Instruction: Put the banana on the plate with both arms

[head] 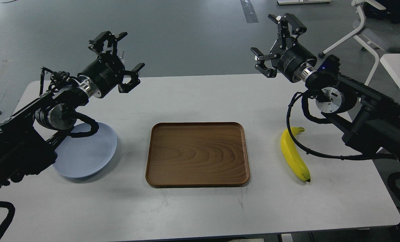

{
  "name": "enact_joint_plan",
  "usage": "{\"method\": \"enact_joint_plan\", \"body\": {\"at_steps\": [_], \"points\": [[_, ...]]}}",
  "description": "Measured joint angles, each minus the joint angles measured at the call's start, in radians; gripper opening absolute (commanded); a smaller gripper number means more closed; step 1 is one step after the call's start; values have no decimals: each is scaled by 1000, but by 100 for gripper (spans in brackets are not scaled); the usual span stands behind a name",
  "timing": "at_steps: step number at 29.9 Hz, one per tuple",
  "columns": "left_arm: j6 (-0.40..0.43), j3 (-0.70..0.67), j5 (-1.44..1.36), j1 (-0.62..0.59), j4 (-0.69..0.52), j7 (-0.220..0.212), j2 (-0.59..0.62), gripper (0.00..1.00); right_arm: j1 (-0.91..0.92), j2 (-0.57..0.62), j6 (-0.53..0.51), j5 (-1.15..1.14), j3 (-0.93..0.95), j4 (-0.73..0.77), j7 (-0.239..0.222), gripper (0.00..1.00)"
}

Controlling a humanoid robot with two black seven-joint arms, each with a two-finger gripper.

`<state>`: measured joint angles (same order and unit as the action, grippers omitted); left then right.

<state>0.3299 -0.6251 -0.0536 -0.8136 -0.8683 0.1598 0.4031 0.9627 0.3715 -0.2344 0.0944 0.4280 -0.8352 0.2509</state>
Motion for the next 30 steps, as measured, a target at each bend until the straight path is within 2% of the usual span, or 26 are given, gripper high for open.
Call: {"method": "enact_joint_plan", "body": {"at_steps": [5,30], "points": [[27,-14,-4,6,-22,7,3,98,-8,24,-17,3,5,-3,-4,100],[26,-22,8,31,-26,13,-2,98,-18,116,-31,5,10,-42,-22,100]]}}
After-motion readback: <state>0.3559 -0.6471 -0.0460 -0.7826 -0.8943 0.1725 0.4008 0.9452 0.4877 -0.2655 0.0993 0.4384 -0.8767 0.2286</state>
